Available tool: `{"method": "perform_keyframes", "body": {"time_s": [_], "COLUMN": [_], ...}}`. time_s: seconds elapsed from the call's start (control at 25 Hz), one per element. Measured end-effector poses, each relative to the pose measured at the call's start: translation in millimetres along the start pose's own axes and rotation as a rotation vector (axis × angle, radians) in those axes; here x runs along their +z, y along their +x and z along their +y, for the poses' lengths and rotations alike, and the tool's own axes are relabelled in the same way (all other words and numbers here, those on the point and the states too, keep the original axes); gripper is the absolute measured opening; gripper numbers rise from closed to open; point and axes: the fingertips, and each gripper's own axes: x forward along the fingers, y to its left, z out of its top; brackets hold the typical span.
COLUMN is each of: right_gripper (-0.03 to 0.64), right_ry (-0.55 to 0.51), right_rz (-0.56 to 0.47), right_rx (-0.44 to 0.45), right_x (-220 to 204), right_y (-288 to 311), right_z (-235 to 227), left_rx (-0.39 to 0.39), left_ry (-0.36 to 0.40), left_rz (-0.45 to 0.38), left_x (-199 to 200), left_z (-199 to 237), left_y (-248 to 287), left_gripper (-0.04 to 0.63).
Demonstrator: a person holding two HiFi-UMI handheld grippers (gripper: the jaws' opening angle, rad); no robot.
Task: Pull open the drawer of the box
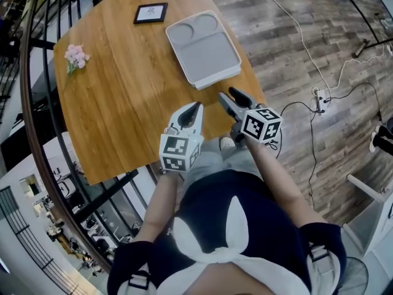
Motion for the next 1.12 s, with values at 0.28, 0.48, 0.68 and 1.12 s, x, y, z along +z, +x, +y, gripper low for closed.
{"method": "perform_keyframes", "body": {"time_s": [0.28,0.48,0.68,1.12], "right_gripper": [0.207,0.207,0.207,0.23], "right_ry": [0.049,0.092,0.145,0.264], "right_rz": [0.023,0.028,0.035,0.04], "right_rx": [-0.014,-0.024,-0.022,-0.018], "right_x": [-7.6,-12.4,-15.2,-23.0], "right_y": [19.5,28.8,33.8,51.7], "right_z": [-19.1,-29.6,-38.0,-58.7], "left_rx": [-0.015,-0.024,-0.026,-0.027], "left_ry": [0.004,0.011,0.008,-0.004], "left_rz": [0.018,0.04,0.049,0.069], "left_x": [1.3,-5.0,-4.1,-7.1], "left_z": [12.0,17.0,18.6,30.3], "left_y": [14.9,21.3,25.6,32.8], "left_gripper": [0.021,0.021,0.021,0.021]}}
